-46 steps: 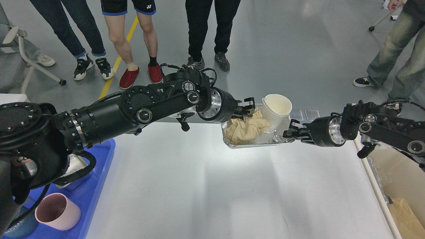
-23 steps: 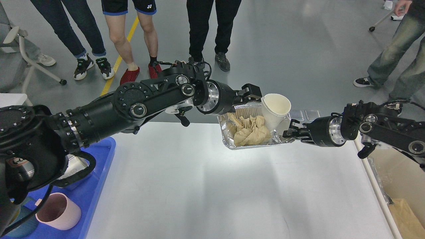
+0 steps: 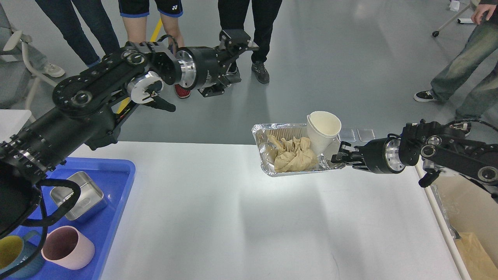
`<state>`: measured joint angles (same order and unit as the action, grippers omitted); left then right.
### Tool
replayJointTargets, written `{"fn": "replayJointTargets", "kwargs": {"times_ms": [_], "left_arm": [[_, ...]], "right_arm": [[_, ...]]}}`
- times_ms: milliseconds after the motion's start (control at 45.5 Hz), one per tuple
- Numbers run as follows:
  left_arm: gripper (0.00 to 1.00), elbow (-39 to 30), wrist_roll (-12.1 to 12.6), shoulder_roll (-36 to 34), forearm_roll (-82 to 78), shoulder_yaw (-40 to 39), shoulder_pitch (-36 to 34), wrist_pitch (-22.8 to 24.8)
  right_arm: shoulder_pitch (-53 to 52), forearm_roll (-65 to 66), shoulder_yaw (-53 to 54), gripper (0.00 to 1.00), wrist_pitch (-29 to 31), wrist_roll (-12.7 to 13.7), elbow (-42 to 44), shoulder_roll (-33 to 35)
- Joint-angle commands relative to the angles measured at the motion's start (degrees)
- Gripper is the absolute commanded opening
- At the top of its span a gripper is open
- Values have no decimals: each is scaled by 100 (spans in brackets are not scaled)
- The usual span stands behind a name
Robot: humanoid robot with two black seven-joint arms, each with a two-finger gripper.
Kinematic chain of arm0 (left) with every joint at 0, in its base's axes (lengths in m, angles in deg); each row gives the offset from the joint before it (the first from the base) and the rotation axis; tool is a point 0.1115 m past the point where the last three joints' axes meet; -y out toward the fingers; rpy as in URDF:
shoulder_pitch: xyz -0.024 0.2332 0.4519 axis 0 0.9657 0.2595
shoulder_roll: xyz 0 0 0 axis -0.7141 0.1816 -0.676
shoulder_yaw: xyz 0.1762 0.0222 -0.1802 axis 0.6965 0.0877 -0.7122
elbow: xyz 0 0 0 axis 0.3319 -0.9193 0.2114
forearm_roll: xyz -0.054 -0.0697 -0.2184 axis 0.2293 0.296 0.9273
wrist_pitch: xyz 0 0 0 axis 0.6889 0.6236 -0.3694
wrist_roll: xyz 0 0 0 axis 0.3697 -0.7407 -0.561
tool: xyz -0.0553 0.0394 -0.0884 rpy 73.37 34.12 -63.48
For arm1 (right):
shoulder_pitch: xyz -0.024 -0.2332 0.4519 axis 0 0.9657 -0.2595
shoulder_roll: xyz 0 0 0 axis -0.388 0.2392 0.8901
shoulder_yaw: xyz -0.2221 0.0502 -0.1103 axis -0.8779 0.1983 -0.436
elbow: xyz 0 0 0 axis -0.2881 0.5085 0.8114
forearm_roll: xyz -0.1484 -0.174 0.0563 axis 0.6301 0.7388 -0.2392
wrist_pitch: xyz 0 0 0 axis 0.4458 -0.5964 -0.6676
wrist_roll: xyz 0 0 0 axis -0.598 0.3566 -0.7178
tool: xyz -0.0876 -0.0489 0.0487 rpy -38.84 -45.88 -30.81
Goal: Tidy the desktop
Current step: 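Open the left gripper and withdraw it from the foil tray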
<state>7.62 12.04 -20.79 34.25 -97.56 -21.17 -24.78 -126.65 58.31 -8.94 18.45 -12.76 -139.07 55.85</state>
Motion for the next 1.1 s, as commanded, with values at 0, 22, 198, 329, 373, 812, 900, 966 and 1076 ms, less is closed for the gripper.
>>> {"fn": "replayJointTargets", "kwargs": {"times_ms": [0, 22, 198, 329, 373, 812, 900, 966, 1076], "left_arm": [[92, -2, -231, -174, 7, -788, 573, -55], [92, -2, -275, -192, 7, -929, 652, -64], [93, -2, -381, -175, 33, -2212, 1408, -196], [96, -2, -636, -60, 235, -2943, 1919, -187], [97, 16, -864, -16, 533, -3241, 2261, -187], [97, 95, -1383, 371, 877, -4208, 3228, -249], [97, 95, -1383, 379, 868, -4208, 3307, -249], [97, 95, -1383, 379, 877, -4200, 3342, -240], [97, 86, -1383, 379, 877, -4200, 3422, -240]], "right_arm": [[51, 3, 34, 0, 0, -1, 4, -14], [60, 3, 43, 0, 0, -1, 4, -15], [95, 3, 78, 0, 0, -1, 13, -15], [139, 3, 78, 0, 0, 8, 13, -6], [157, 3, 113, 0, 0, 8, 13, -6], [174, 3, 157, 0, -9, 8, 40, -23], [174, 3, 175, 0, -9, 8, 40, 12], [174, -6, 227, 0, -9, 8, 40, 47], [174, -14, 280, 0, 0, 8, 40, 223]]}}
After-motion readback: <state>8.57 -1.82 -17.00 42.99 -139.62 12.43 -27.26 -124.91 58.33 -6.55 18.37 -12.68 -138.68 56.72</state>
